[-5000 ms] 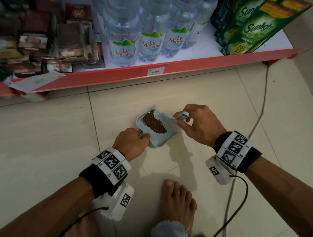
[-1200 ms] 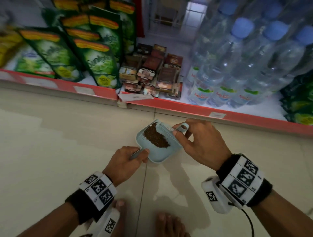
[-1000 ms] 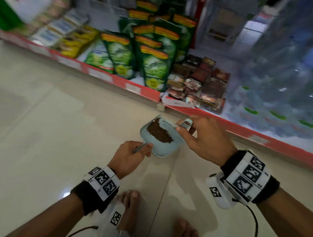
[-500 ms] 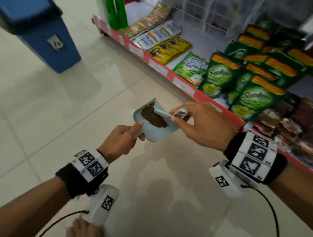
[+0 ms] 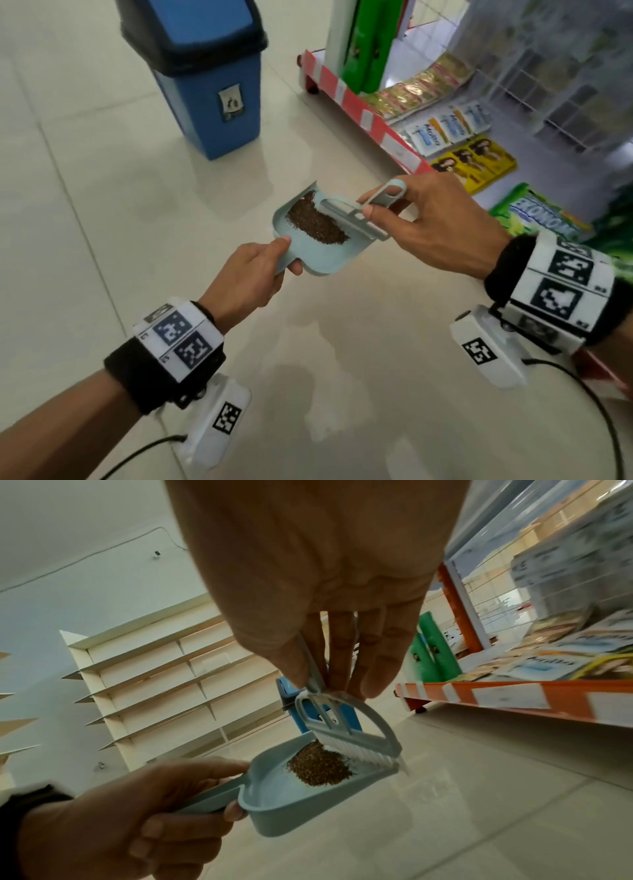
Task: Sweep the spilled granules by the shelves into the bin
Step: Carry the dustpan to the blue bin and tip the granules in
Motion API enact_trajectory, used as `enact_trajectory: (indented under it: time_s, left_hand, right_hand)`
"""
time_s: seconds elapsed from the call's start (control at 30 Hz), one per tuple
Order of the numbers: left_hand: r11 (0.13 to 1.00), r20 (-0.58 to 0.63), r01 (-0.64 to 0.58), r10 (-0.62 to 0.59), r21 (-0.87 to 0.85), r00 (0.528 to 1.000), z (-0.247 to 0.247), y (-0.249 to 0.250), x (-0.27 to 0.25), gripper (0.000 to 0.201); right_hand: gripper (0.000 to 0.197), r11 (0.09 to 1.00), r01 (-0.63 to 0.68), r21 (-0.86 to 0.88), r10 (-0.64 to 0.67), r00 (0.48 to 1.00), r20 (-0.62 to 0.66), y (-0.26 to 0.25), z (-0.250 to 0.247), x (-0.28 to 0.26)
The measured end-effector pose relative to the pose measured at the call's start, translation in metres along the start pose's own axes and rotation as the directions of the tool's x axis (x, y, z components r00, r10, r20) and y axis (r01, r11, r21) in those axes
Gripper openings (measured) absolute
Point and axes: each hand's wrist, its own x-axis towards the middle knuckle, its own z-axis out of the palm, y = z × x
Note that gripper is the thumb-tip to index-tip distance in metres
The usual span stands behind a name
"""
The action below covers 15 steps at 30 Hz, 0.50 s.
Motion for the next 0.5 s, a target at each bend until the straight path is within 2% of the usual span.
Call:
enact_trajectory:
  time_s: [0.27,0.5]
  left_hand:
    - [0.990,-0.084,0.112,-0.119,-0.083,0.989,-0.082,0.032,0.051,0.051]
    - [0.985,-0.140,0.106,-0.125,-0.137,0.982,-0.151,0.101,0.074,0.050]
  right_hand:
    - [0.019,0.995,0.099,0.011,-0.098,0.995,-0.026,-0.029,0.006,0.121]
    - [0.020,0.984,0.177,-0.036,-0.179,0.982,-0.053,-0.074,-0.029,0.202]
